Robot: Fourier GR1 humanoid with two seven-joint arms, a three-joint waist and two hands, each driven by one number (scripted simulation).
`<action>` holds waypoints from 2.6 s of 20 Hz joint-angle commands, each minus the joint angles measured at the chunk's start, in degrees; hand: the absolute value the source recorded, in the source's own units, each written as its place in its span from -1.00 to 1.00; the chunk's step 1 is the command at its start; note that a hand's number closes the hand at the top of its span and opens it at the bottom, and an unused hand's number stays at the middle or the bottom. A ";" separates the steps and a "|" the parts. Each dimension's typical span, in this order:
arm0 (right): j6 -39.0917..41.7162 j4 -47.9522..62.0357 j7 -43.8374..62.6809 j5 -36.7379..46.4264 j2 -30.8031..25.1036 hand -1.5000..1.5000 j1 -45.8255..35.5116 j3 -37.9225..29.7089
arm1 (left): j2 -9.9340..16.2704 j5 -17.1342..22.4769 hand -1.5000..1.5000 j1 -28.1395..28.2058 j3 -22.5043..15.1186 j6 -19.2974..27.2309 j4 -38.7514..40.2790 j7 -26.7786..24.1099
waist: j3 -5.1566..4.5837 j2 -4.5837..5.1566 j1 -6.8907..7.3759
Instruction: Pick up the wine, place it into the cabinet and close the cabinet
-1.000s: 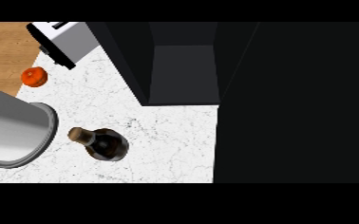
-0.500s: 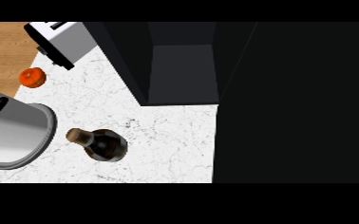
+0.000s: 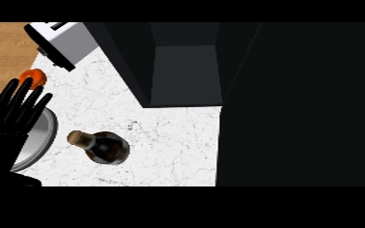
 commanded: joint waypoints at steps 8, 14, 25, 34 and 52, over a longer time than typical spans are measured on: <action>1.57 -10.08 3.37 -7.43 0.07 -1.00 5.01 -0.43 | -0.63 -14.07 -1.00 -4.78 0.01 -4.19 23.18 -16.97 | -0.03 0.01 -0.02; 4.63 -9.50 0.78 -10.79 -0.79 -1.00 7.98 -4.13 | 1.65 -13.96 -1.00 -4.35 2.21 -10.65 35.06 -25.24 | -0.04 -0.01 0.04; 5.29 -5.55 -2.16 -6.93 1.83 -1.00 6.63 -2.14 | 0.51 -20.32 -1.00 -7.64 -2.93 -18.75 52.97 -36.56 | -0.05 0.04 0.58; 3.10 -7.32 3.15 -7.66 1.53 -1.00 2.85 -2.60 | 0.94 -22.91 -1.00 -13.54 -2.83 -21.73 68.58 -45.67 | -0.08 0.10 0.69; 4.61 -7.12 0.31 -6.09 1.06 -1.00 5.54 -1.31 | -3.66 -22.91 1.00 -22.53 -3.80 -25.90 84.15 -53.59 | -0.24 0.32 -0.62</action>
